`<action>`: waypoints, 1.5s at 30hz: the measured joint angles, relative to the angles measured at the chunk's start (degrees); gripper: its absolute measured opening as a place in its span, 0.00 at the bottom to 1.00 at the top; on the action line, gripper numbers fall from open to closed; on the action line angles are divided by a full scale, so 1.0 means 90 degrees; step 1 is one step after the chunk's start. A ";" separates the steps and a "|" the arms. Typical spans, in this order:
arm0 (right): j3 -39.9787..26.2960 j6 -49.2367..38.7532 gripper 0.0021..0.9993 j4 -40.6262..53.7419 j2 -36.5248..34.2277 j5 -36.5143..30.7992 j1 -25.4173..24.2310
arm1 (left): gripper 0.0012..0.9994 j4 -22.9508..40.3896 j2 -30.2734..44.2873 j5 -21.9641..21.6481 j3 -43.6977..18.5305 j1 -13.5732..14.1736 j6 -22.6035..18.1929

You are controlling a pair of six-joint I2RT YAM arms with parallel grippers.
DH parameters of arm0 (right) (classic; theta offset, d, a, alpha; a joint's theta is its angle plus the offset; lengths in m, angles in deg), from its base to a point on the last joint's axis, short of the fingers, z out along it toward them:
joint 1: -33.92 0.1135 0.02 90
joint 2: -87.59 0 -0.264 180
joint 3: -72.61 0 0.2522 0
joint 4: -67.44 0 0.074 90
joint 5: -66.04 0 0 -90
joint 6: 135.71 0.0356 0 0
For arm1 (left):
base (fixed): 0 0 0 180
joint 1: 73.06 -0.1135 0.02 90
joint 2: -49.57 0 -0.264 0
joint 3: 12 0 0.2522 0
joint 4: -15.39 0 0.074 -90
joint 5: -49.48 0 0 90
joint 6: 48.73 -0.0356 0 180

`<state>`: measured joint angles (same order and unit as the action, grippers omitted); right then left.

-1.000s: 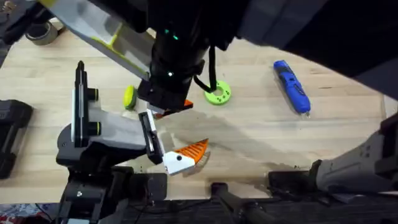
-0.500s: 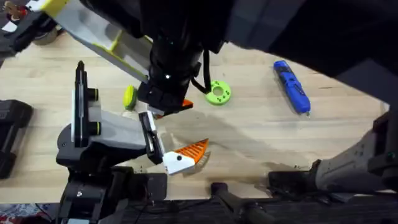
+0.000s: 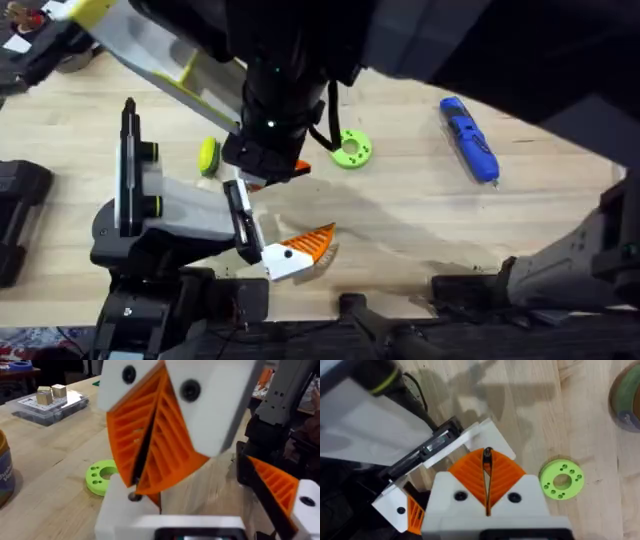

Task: Pick up the gripper from the table and insert it into the empty holder that is missing its gripper. Then pick up a screw, insert it into the mounting hole, and use the screwdriver to tighten it. Finally, clean up the table by picking up the vegetable and placing it into the bucket.

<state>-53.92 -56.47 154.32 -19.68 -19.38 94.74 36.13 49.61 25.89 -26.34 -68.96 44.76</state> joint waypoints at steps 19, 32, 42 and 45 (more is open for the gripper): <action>-0.0007 0.0000 0.01 -0.0003 -0.0168 0.0027 -0.0015 | 0.99 0.0003 0.0007 0.0000 0.0000 -0.0002 0.0097; -0.0007 0.0000 0.01 -0.0005 -0.0168 0.0027 -0.0015 | 0.99 0.0002 0.0007 0.0000 0.0000 -0.0002 0.0097; -0.0009 0.0001 0.46 0.0008 -0.0168 0.0026 -0.0017 | 0.99 0.0002 0.0007 0.0004 0.0000 -0.0002 0.0095; -0.0024 -0.0003 0.91 0.0071 -0.0165 -0.0116 -0.0102 | 0.99 0.0004 0.0007 0.0007 0.0000 -0.0004 0.0095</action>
<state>-54.14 -56.50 154.96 -21.16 -20.43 93.82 36.17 49.67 25.95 -26.34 -69.00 45.62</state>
